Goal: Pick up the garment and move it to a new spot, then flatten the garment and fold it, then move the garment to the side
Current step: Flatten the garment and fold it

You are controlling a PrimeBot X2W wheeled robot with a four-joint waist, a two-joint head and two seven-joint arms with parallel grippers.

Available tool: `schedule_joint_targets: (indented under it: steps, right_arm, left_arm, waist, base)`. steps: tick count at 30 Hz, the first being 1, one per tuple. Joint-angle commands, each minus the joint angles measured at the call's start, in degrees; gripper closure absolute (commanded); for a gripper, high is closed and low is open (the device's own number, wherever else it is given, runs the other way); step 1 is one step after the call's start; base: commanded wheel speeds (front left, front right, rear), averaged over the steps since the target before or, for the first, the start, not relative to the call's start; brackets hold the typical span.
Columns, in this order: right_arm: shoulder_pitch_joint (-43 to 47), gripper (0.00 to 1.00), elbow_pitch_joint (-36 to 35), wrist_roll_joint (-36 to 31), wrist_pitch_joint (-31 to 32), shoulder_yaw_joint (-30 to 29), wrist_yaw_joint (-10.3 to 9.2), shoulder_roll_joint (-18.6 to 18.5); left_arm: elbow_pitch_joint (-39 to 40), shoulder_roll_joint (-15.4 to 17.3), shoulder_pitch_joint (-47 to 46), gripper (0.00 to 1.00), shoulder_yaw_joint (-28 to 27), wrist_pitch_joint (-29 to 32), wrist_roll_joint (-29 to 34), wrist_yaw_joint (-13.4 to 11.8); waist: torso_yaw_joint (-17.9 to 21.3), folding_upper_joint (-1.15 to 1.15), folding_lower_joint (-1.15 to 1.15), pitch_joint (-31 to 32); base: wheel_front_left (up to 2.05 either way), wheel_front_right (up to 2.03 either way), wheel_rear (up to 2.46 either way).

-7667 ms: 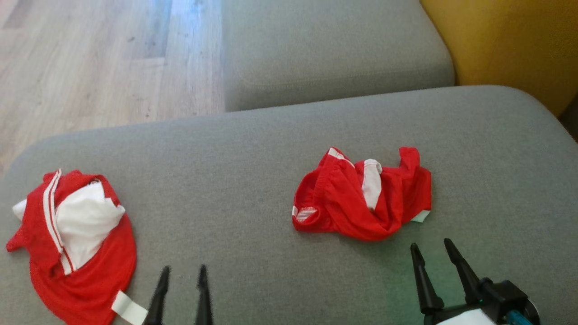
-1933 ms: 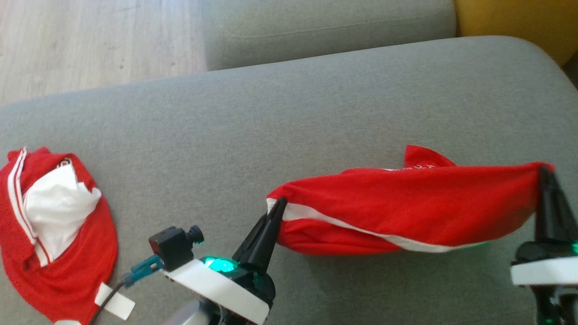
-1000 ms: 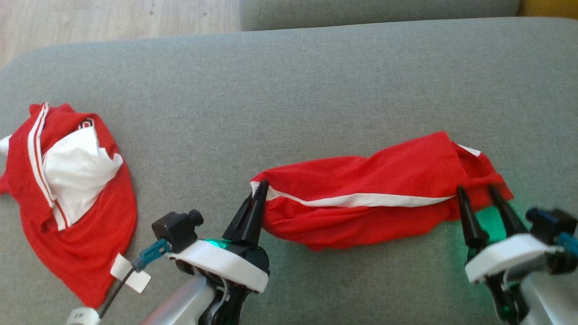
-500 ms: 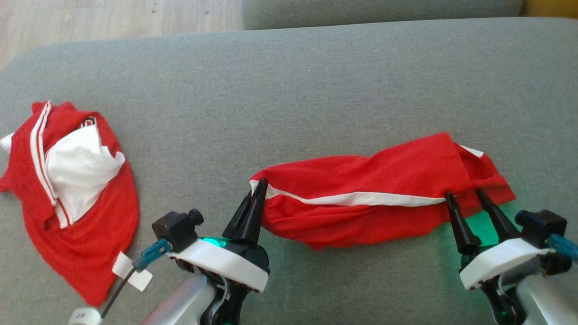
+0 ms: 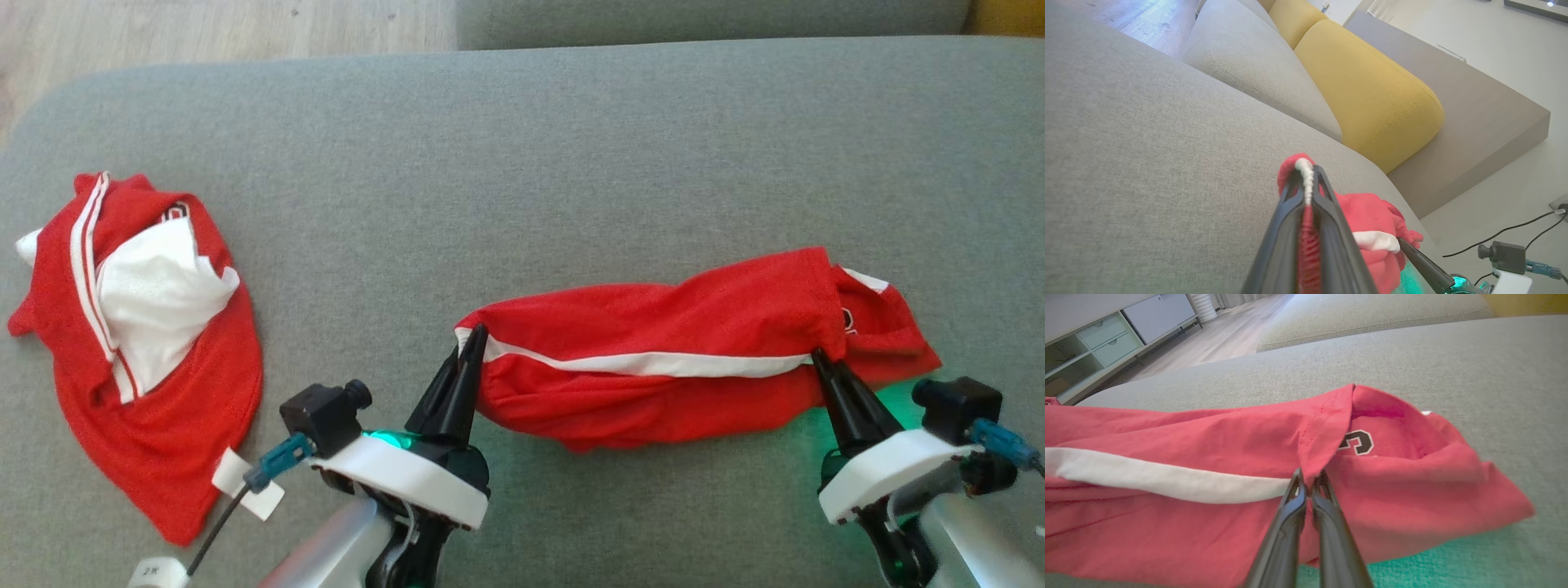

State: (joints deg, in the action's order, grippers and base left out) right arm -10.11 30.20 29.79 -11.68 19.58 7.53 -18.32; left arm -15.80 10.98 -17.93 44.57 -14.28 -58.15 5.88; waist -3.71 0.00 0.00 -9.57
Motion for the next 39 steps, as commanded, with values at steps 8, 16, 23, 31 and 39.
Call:
schedule_joint_targets:
  steps: [8, 16, 23, 31, 39]
  right_arm:
    - [0.1, 1.00, -4.3, 0.6, -2.2, -0.1, -0.04, -1.7]
    - [2.5, 1.00, -18.4, 0.2, -0.8, -10.2, -0.04, -5.5]
    - [-7.7, 1.00, -30.3, 0.0, 8.0, -16.7, -0.04, -9.5]
    - [-30.3, 1.00, -24.1, 0.7, 11.1, -12.9, -0.04, -12.6]
    - [-46.9, 1.00, -11.9, -0.4, 2.7, -11.3, -0.04, -13.2]
  left_arm:
    - [2.1, 1.2, -1.2, 1.00, -3.1, -0.7, 2.1, 0.5]
    - [10.7, 5.8, -3.4, 1.00, -5.4, 0.1, 5.4, 0.7]
    - [16.8, 9.3, -18.4, 1.00, -6.5, 7.9, 7.1, 1.2]
    - [6.3, 5.0, -42.7, 1.00, -6.5, 9.6, 9.5, 1.5]
    - [-6.4, 0.8, -59.5, 1.00, -6.0, 0.0, 13.8, 1.6]
  waist:
    - [2.3, 0.00, 0.00, 3.4]
    - [6.5, 0.00, 0.00, 7.2]
    - [9.7, 0.00, 0.00, 4.3]
    - [11.7, 0.00, 0.00, -5.5]
    - [12.8, 0.00, 0.00, -11.7]
  base:
    - [0.00, 0.00, 0.00]
    - [0.00, 0.00, 0.00]
    - [0.00, 0.00, 0.00]
    - [0.00, 0.00, 0.00]
    - [0.00, 0.00, 0.00]
